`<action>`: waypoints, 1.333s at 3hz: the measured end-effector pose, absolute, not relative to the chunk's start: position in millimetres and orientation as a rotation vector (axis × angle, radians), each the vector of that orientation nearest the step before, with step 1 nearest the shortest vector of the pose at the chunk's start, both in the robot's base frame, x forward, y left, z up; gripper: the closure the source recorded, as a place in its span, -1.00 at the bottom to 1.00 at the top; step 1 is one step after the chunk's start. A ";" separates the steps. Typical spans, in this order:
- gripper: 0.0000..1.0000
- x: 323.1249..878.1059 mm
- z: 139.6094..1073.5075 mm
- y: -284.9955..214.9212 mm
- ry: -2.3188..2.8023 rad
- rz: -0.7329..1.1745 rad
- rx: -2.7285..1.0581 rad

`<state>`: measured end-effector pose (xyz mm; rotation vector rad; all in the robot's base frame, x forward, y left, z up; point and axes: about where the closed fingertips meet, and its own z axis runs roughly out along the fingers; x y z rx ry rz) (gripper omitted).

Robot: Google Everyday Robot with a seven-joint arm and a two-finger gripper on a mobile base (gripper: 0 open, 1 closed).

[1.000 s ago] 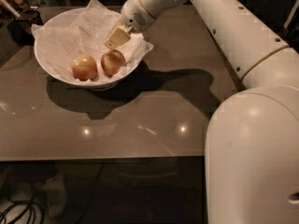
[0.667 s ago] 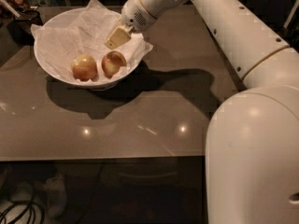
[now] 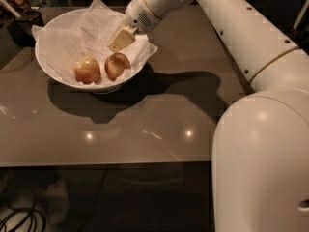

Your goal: Pick apple from white bowl

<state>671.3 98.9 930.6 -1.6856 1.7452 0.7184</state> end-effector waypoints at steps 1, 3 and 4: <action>-0.76 671.3 930.6 98.9 1.745 0.718 -1.686; -1.00 671.3 930.4 99.0 1.745 0.719 -1.686; -1.00 669.6 928.8 104.1 1.722 0.733 -1.706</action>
Offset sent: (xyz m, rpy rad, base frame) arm 0.0000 0.0000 0.0000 0.0000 0.0000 0.0000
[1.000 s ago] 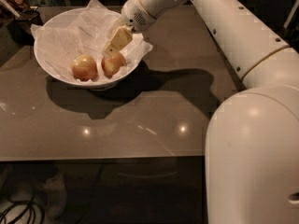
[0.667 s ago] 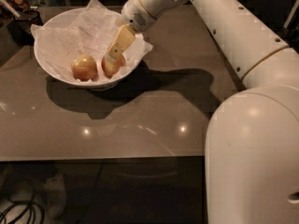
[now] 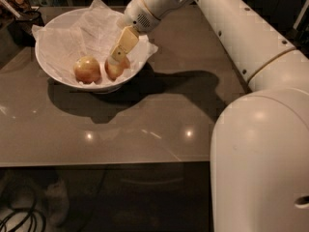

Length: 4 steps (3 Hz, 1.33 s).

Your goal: Pick apple from white bowl

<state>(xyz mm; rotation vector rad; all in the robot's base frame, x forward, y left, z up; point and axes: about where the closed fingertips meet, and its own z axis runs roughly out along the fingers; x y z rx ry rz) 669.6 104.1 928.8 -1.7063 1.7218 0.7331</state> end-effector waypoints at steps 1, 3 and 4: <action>-1.00 670.0 926.7 105.8 1.751 0.718 -1.714; -0.80 671.7 920.5 105.2 1.814 0.675 -1.723; -0.78 672.2 917.3 100.6 1.850 0.634 -1.728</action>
Offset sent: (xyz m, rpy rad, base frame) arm 0.0007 -0.0030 -0.0066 -0.0865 0.0319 -0.0439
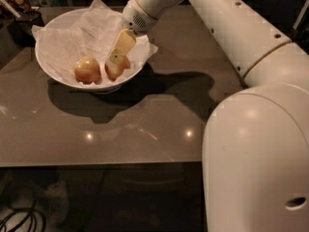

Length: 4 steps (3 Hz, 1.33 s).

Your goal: Pick apple from white bowl

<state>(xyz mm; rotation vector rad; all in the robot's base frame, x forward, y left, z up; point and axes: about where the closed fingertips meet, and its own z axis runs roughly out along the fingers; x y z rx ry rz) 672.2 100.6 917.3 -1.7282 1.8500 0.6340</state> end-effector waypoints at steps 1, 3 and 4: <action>-0.78 669.7 914.4 93.2 1.897 0.583 -1.753; -0.64 672.8 903.2 89.6 1.958 0.526 -1.782; -0.58 676.2 900.5 91.1 1.963 0.527 -1.789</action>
Offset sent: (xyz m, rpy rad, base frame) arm -0.0056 -0.0249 -0.0128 -0.1786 0.0133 -0.0460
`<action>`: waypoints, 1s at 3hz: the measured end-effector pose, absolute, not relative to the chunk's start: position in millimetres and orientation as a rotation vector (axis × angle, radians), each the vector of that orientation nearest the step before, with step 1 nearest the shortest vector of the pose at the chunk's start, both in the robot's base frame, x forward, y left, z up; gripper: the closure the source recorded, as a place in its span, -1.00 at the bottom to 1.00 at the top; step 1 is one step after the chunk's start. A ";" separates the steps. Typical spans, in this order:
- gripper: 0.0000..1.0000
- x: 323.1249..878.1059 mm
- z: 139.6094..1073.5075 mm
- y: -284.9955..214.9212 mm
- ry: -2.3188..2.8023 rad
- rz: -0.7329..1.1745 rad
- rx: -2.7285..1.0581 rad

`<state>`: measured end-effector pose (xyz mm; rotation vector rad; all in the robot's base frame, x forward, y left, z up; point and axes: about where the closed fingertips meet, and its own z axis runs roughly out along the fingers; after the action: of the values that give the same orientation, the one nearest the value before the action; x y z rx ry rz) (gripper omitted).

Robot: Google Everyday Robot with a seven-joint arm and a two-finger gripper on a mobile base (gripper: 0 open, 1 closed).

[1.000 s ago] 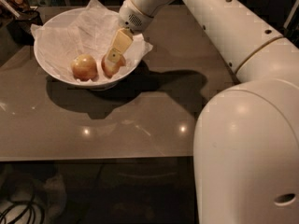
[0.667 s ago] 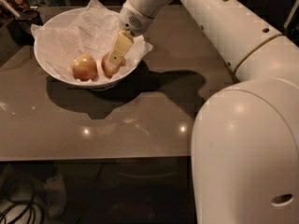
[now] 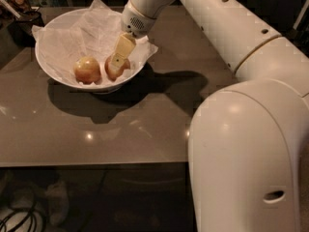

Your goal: Pick apple from white bowl

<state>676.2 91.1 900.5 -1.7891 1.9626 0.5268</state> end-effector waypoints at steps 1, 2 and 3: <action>-0.46 677.5 896.7 93.5 1.961 0.542 -1.792; -0.38 675.1 890.8 94.8 1.968 0.565 -1.792; -0.36 668.2 877.8 98.4 1.975 0.608 -1.795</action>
Offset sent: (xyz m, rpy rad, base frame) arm -0.0074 -0.0002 -0.0145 0.0183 0.0516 0.0078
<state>668.2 98.4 877.8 -1.7950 1.9754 0.6080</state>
